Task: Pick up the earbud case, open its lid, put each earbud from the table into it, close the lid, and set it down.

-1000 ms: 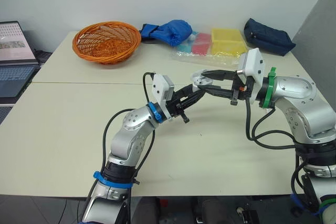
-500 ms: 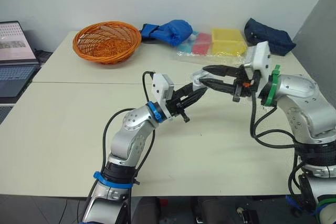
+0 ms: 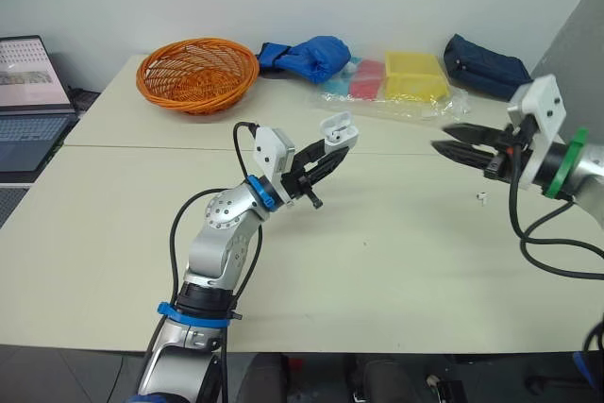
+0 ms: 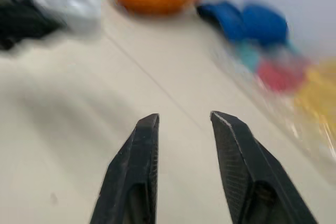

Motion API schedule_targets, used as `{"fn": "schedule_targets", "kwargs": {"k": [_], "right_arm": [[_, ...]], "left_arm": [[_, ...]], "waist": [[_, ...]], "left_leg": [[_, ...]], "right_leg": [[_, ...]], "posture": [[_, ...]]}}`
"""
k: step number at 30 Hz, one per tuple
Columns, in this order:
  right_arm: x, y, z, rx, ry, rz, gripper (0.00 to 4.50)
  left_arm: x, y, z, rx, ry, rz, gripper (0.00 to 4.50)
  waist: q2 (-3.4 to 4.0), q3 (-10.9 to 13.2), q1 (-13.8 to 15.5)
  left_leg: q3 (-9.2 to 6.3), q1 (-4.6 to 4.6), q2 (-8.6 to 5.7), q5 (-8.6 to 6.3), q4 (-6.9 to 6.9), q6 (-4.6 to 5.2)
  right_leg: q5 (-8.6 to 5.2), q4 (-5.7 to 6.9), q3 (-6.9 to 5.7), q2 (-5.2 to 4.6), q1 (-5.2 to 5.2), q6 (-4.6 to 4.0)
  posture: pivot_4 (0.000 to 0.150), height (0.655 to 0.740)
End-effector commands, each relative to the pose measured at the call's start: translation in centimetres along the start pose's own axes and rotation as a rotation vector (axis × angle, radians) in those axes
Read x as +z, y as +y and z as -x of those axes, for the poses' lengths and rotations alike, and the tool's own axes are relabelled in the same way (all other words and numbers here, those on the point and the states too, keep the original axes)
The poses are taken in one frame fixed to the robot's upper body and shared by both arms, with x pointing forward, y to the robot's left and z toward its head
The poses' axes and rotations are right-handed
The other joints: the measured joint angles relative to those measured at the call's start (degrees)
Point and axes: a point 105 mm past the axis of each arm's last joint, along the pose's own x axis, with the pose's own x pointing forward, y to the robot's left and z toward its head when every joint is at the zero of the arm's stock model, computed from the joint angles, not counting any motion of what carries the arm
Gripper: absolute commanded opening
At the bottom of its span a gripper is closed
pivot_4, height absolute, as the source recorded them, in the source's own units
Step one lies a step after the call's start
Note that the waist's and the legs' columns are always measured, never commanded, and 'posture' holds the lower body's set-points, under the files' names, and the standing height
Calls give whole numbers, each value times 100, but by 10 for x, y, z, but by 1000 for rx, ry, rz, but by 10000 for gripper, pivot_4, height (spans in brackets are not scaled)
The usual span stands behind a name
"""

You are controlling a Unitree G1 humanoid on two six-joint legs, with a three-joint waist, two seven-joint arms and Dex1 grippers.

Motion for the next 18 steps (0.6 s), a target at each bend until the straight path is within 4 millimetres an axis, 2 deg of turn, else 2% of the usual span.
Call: {"fn": "schedule_targets", "kwargs": {"k": [1,4,6,10,12,18], "right_arm": [[-36,-26,7,-146,145,-116,26828],[-61,-35,10,-224,202,-187,38941],[-80,-41,10,-296,238,-226,44737],[-111,-50,4,-417,293,-278,44737],[-117,-49,-6,-404,284,-258,44737],[-139,-64,-9,-537,280,-276,44737]], "left_arm": [[12,3,6,5,-35,-46,7427],[12,3,8,15,-30,-53,7427],[13,2,10,29,-31,-51,7427],[13,-2,10,37,-30,-48,7427],[13,-1,10,43,-30,-45,7427],[14,1,8,50,-27,-51,7427]], "waist": [[0,0,-33],[0,0,-34],[0,0,-35],[0,0,-32],[0,0,-30],[1,0,-28]], "left_leg": [[1,2,1,0,0,0],[1,14,3,0,-3,0],[3,15,4,0,-2,0],[5,18,6,0,0,0],[6,17,4,0,1,0],[13,20,2,0,0,0]], "right_leg": [[0,2,1,1,-3,0],[0,11,7,3,1,1],[0,15,6,7,-1,0],[0,19,7,10,1,0],[0,21,7,9,1,1],[1,20,6,9,1,2]], "posture": [[1500,7400],[1500,7400],[1500,7400],[1500,7400],[1500,7400],[1500,7400]]}}
